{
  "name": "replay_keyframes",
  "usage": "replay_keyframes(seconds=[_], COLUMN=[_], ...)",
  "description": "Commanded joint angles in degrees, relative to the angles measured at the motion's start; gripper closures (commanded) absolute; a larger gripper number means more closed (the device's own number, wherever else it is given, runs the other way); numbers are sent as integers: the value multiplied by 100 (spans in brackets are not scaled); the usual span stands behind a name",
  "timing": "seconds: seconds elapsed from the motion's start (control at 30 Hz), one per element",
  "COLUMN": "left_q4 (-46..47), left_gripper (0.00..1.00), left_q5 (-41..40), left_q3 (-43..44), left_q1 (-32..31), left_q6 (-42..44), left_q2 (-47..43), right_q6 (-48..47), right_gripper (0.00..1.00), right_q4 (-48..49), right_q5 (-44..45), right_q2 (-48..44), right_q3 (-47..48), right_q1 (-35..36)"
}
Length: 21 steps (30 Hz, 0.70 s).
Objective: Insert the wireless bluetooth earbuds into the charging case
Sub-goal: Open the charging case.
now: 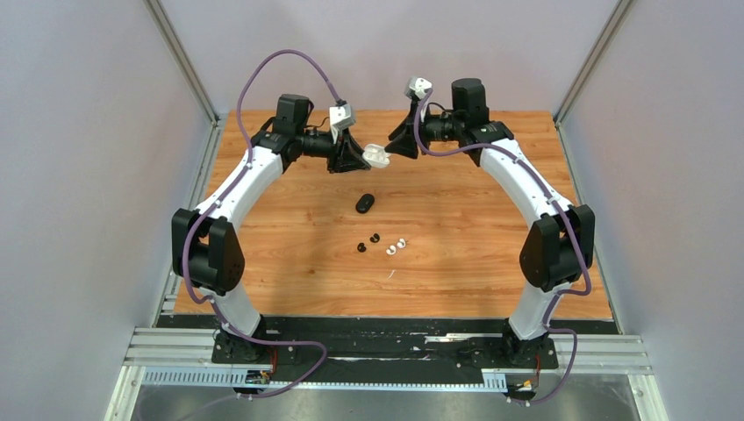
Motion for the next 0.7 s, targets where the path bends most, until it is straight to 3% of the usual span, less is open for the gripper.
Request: replay_keyframes(seconds=[0.0,0.43,0.57,0.67], left_q4=[16,1017,992,986], left_gripper=[100,100,100,100], left_q5=[253,413,425,347], left_q3=[205,62,76,74], left_q1=[-22,5,5,5], left_q6=[-4,-1069,-1001,-937], left_q2=[-5,-8,-4,-3], right_q6=[18,-275,-273,-272], right_gripper=[60,66,74,90], right_q4=[322,171,170,164], right_q5=[-4,-118,-159,-303], right_q2=[-214,-258,-202,-153], right_q3=[152,-6,33,79], right_q1=[-22,-24,-28,-28])
